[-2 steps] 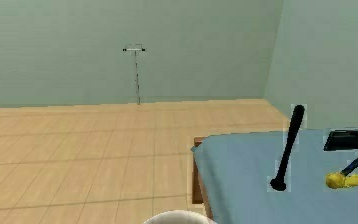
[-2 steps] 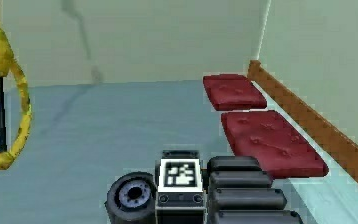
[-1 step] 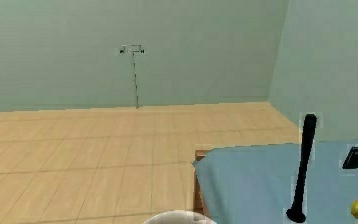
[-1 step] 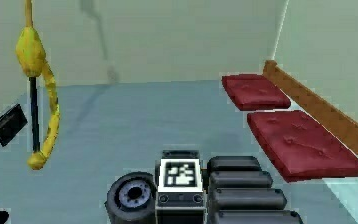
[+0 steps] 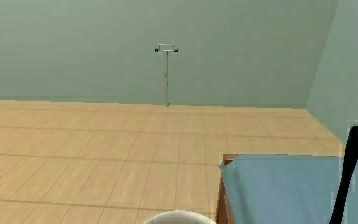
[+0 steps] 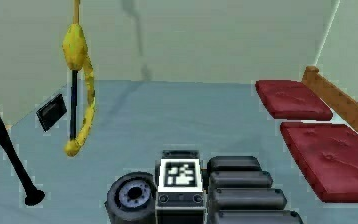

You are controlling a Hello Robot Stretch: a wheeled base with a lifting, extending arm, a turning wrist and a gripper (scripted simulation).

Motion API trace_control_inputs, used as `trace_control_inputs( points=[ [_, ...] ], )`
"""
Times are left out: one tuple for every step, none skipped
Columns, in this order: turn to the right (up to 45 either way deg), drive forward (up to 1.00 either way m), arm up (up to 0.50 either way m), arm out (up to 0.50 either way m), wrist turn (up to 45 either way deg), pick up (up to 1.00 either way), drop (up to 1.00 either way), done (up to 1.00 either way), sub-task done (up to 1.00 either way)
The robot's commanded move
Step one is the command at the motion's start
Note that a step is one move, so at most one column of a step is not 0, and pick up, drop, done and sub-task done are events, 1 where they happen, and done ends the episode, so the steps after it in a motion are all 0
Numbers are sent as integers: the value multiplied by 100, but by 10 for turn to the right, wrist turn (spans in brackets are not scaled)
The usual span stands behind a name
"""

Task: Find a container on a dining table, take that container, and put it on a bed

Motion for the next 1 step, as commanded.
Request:
trace_control_inputs(
  points=[
    [0,0,0,48,0,0,0,0,0]
  ],
)
